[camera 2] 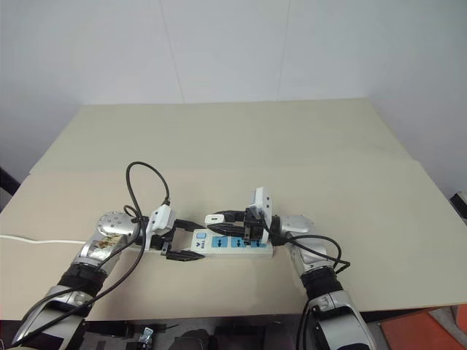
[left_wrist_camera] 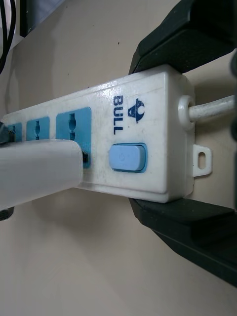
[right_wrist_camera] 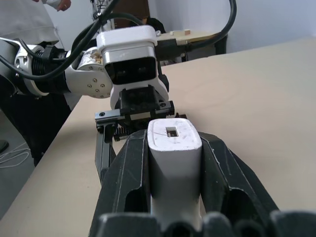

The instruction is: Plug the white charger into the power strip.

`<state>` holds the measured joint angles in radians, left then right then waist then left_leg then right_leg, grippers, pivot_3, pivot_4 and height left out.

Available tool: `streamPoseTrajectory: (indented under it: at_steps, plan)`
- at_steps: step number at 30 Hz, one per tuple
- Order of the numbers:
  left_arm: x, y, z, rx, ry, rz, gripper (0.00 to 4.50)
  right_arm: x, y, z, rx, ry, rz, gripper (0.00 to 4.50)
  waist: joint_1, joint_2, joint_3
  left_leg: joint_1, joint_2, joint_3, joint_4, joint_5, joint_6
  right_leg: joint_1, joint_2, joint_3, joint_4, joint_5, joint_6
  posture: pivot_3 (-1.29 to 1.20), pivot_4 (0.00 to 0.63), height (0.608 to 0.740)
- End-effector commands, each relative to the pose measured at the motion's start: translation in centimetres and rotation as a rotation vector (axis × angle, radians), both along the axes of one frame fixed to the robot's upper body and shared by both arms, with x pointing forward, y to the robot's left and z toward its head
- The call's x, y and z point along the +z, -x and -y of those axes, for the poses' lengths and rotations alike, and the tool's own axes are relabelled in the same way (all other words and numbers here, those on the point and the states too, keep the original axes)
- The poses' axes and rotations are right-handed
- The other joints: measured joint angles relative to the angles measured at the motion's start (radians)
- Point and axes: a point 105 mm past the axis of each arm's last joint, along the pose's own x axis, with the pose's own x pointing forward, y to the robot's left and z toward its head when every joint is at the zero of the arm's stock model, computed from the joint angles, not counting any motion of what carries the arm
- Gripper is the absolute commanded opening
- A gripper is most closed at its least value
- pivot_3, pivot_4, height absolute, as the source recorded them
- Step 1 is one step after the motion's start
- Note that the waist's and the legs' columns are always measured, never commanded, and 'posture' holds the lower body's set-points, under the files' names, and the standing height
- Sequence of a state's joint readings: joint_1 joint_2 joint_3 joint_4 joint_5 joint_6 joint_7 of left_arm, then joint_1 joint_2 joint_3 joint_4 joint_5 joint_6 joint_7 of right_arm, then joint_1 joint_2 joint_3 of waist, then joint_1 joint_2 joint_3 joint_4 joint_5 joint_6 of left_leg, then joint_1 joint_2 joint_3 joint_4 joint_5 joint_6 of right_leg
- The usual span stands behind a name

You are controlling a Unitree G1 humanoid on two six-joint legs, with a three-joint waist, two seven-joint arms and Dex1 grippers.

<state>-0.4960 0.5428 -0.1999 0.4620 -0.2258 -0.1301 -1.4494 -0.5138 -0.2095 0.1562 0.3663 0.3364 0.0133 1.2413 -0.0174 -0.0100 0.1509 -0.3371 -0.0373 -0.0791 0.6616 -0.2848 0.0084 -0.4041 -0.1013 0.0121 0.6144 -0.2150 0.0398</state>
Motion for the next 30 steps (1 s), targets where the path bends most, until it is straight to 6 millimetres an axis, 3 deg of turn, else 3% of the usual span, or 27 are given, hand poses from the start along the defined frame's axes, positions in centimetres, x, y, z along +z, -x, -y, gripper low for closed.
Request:
streamPoseTrajectory:
  at_steps: [1,19,30]
  plan:
    - [-0.5,0.2,-0.1,-0.008,-0.034,-0.009,3.26,-0.1,-0.2,0.6,-0.023,0.014,0.030,1.09,0.000,0.000,0.000,0.000,0.000,0.000,0.000,0.000,0.000,0.000,0.000,0.000,0.000,0.000,0.000,0.00,0.150,0.740]
    - [-1.1,0.7,-0.9,-0.031,-0.070,-0.062,3.26,-0.5,-1.1,3.5,-0.078,0.074,0.054,1.09,0.004,0.000,0.000,0.000,0.000,0.000,0.000,0.000,0.000,0.000,0.000,0.000,0.000,0.000,0.000,0.00,0.150,0.740]
    - [-1.0,0.6,-0.6,-0.040,-0.063,-0.050,3.26,-1.2,-1.1,2.2,-0.039,0.124,0.046,1.09,0.002,0.000,0.000,0.001,0.000,0.000,0.000,0.000,0.000,0.001,0.000,0.000,0.000,0.000,0.000,0.00,0.150,0.740]
